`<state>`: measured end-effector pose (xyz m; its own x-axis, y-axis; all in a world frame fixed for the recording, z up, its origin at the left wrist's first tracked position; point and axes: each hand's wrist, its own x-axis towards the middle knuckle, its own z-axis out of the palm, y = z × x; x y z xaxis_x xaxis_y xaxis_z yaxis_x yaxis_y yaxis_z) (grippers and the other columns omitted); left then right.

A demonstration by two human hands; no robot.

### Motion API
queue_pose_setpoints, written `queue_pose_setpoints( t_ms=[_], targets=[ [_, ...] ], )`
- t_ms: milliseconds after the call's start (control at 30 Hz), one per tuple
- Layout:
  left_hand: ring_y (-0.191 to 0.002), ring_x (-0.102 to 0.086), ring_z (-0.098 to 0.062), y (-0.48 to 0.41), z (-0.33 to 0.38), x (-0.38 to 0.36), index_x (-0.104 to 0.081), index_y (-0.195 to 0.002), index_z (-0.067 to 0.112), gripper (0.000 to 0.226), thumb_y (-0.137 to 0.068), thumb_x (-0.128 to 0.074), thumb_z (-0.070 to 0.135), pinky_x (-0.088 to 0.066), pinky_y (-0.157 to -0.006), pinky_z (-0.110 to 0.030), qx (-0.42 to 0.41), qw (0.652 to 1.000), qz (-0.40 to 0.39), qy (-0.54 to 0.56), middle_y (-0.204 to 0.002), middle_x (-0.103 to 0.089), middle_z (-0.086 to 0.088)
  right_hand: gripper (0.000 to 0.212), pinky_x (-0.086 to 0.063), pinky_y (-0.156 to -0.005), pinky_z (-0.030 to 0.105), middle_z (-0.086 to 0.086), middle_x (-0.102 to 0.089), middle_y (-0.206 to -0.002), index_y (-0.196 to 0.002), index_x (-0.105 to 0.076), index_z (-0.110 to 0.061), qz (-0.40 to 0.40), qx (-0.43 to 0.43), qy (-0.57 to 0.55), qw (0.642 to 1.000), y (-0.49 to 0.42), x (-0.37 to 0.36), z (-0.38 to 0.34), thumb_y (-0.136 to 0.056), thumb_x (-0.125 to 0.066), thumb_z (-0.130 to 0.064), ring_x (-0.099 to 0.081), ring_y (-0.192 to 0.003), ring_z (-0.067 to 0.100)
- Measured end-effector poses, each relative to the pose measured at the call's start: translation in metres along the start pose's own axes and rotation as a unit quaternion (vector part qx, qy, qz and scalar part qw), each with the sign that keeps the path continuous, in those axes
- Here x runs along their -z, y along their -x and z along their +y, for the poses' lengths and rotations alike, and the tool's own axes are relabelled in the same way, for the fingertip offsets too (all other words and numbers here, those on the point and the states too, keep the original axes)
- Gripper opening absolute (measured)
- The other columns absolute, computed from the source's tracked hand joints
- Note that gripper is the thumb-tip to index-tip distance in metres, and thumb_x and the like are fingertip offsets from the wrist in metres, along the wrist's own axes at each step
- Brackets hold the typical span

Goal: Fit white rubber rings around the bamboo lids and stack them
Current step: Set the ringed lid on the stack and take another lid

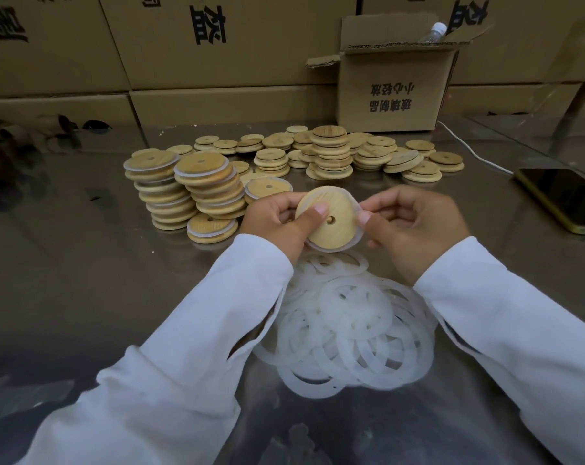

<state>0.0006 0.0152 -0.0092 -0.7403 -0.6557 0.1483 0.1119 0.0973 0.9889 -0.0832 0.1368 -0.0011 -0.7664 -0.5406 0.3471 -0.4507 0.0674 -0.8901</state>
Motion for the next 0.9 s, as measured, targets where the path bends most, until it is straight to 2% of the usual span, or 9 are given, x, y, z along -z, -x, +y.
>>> queue_pose_setpoints(
  t_ms=[200,433,600,700,767,900],
  targets=[
    [-0.083,-0.067,-0.025,-0.0009,-0.0005,0.0023,-0.066,-0.083,0.021,0.011,-0.085,-0.062,0.01,-0.055,-0.081,-0.045,-0.016,1.0,-0.015,-0.007,-0.079,-0.07,-0.003,0.019,-0.046,-0.052,0.01,-0.004,-0.062,-0.06,-0.068,-0.063,-0.023,-0.01,-0.07,-0.036,0.997,-0.0011,0.0055,-0.0051,-0.082,-0.067,-0.011,-0.053,-0.04,0.0],
    [-0.072,-0.067,-0.016,-0.0034,0.0002,0.0063,-0.067,-0.082,0.02,0.014,-0.086,-0.06,0.009,-0.057,-0.077,-0.04,-0.03,0.999,-0.036,-0.005,-0.069,-0.071,0.004,0.021,-0.044,-0.05,0.009,-0.003,-0.06,-0.059,-0.068,-0.061,-0.024,-0.005,-0.079,-0.026,0.997,-0.0025,0.0067,-0.0082,-0.083,-0.065,-0.011,-0.049,-0.037,-0.001],
    [-0.077,-0.067,-0.021,-0.0033,-0.0013,0.006,-0.067,-0.084,0.019,0.012,-0.085,-0.061,0.009,-0.056,-0.08,-0.044,-0.032,0.999,-0.032,-0.006,-0.075,-0.071,-0.001,0.019,-0.047,-0.053,0.014,-0.007,-0.059,-0.053,-0.069,-0.063,-0.023,-0.014,-0.093,-0.039,0.995,-0.0017,0.005,-0.0059,-0.082,-0.066,-0.01,-0.048,-0.038,0.0],
    [-0.08,-0.067,-0.022,-0.0028,-0.002,0.0047,-0.067,-0.087,0.02,0.012,-0.085,-0.061,0.01,-0.055,-0.082,-0.045,-0.032,0.999,-0.031,-0.004,-0.08,-0.071,-0.002,0.017,-0.049,-0.064,0.024,-0.011,-0.059,-0.047,-0.07,-0.066,-0.023,-0.021,-0.129,-0.069,0.989,-0.0026,0.0058,-0.0041,-0.081,-0.067,-0.011,-0.047,-0.038,0.001],
    [-0.082,-0.067,-0.022,-0.0032,-0.0021,0.0048,-0.067,-0.087,0.022,0.013,-0.085,-0.061,0.011,-0.055,-0.082,-0.044,-0.032,0.999,-0.031,-0.004,-0.079,-0.071,0.0,0.016,-0.049,-0.067,0.026,-0.011,-0.059,-0.046,-0.071,-0.067,-0.022,-0.03,-0.145,-0.091,0.985,-0.0037,0.007,-0.0048,-0.081,-0.067,-0.01,-0.046,-0.038,0.002],
    [-0.079,-0.069,-0.019,-0.005,-0.004,0.0051,-0.068,-0.086,0.02,0.011,-0.085,-0.061,0.011,-0.057,-0.076,-0.038,-0.005,0.999,-0.036,0.022,-0.075,-0.072,0.002,0.011,-0.05,-0.052,0.015,-0.006,-0.065,-0.059,-0.073,-0.067,-0.022,-0.017,-0.147,-0.118,0.982,-0.0043,0.0083,-0.0065,-0.079,-0.069,-0.013,-0.051,-0.04,0.002]
  ],
)
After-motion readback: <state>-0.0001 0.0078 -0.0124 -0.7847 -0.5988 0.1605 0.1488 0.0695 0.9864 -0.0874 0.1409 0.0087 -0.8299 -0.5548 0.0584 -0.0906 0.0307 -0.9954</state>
